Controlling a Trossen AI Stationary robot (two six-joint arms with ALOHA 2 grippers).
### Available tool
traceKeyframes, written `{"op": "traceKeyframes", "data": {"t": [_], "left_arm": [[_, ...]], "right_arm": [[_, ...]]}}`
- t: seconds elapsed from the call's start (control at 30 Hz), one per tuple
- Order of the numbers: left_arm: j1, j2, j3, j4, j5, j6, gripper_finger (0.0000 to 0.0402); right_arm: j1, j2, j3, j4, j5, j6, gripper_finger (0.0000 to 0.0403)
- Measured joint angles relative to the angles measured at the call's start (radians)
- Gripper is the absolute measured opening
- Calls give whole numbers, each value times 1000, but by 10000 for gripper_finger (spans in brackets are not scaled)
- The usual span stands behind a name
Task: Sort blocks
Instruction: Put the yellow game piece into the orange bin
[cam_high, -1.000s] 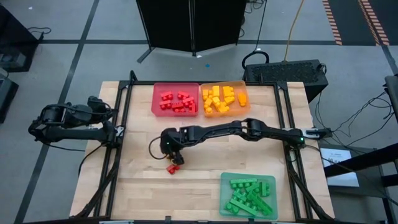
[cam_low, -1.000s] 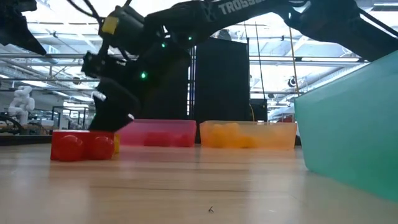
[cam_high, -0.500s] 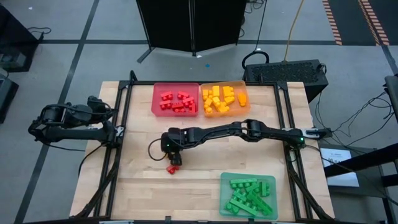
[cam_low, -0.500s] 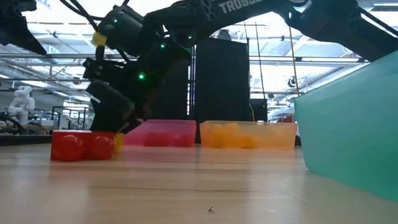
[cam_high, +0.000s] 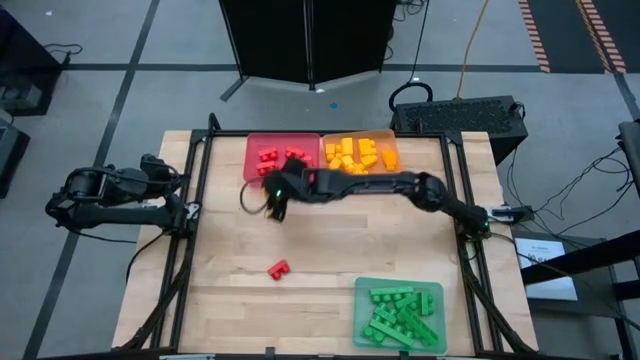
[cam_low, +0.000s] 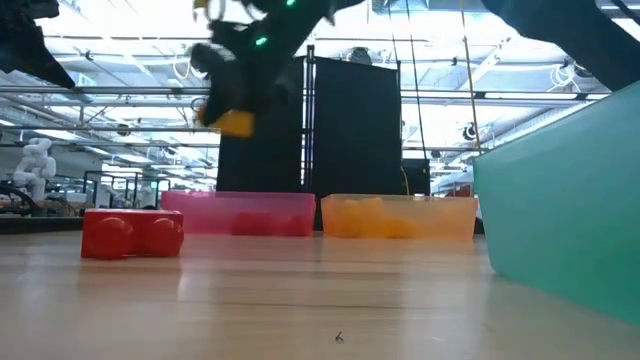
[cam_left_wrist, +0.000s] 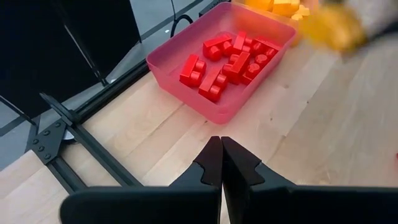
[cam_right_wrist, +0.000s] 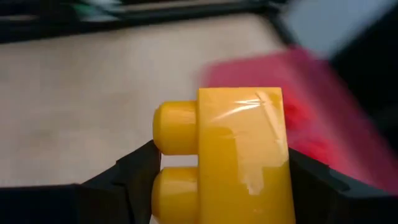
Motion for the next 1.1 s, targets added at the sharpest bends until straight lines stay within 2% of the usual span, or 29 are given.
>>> {"op": "traceKeyframes", "data": {"t": [0.13,0.23,0.47,0.6,0.77,1.1], "left_arm": [[0,0,0,0,0,0,2],[0,0,0,0,0,0,2],[0,0,0,0,1,1,2],[0,0,0,0,1,1,2],[0,0,0,0,2,1,2],[0,0,0,0,4,2,2]], "right_arm": [[-64,-70,2,-193,125,88,250],[-110,-94,0,-379,179,144,250],[-181,-108,-1,-758,177,170,250],[-224,-111,-20,-771,158,146,250],[-305,-112,-23,-761,25,140,250],[-415,-112,-23,-772,-24,217,267]]}}
